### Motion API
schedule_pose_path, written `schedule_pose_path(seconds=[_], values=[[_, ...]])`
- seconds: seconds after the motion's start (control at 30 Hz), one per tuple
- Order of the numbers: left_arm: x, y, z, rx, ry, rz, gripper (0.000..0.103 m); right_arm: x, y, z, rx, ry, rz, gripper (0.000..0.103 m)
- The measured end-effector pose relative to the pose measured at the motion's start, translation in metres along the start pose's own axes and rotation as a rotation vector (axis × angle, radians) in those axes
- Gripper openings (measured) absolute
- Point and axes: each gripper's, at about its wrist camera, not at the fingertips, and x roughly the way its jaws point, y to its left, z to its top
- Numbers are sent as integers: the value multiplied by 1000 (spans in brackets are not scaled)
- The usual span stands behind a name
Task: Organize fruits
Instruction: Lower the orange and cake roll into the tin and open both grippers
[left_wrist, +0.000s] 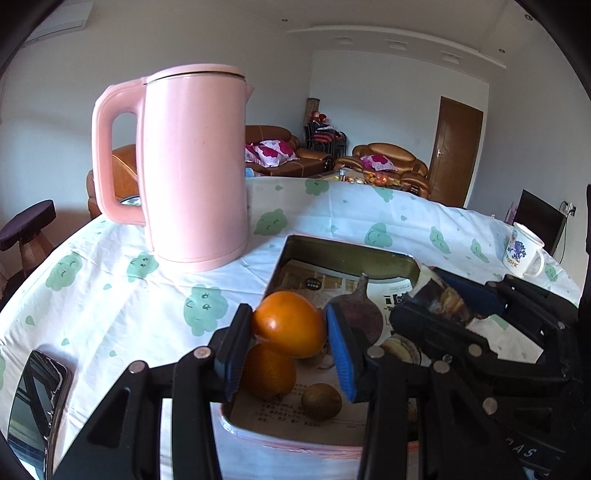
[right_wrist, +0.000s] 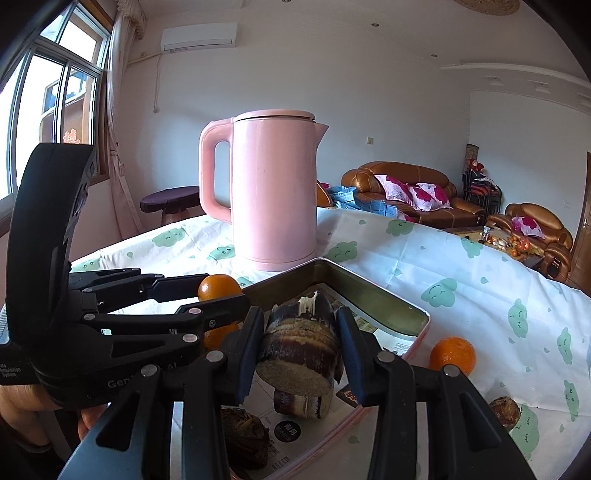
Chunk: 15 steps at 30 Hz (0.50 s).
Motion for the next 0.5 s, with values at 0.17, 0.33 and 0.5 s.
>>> schedule_pose_path(seconds=[0.17, 0.33, 0.5], values=[[3, 2, -1, -7, 13, -3, 43, 2, 2, -1, -3, 14, 6, 43], [5, 2, -1, -7, 23, -8, 43, 3, 1, -1, 6, 26, 21, 43], [5, 3, -2, -8, 24, 0, 43, 4, 0, -1, 9, 36, 38, 43]])
